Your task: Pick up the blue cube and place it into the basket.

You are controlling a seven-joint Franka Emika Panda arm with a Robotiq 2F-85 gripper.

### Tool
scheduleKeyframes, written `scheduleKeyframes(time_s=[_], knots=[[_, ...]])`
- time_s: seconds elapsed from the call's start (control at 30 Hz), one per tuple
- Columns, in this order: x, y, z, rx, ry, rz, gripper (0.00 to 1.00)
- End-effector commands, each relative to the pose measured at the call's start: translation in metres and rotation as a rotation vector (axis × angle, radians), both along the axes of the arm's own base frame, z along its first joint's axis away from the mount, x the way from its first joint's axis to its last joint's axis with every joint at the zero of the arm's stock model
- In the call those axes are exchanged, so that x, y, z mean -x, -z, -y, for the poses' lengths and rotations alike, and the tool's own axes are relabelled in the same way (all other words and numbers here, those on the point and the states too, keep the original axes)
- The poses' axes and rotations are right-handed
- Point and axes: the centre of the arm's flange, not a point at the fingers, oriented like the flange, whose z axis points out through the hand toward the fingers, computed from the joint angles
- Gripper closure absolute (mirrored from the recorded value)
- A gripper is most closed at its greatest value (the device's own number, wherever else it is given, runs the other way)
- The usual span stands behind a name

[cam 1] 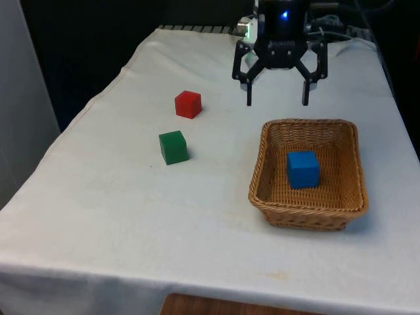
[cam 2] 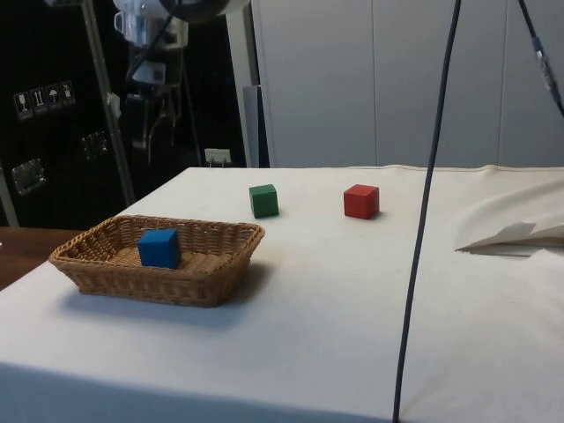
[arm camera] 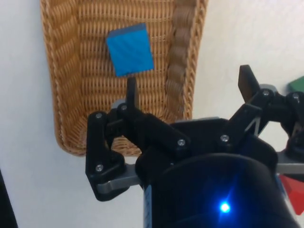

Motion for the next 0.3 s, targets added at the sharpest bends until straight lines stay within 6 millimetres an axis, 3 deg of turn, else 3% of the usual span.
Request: scheduleKeyframes(time_s=[0.0,0.27], knots=[[0.002,-0.004,0.004,-0.002,0.0,-0.002,0.0],[0.003,-0.022,0.017,0.013,0.008,0.006,0.0]])
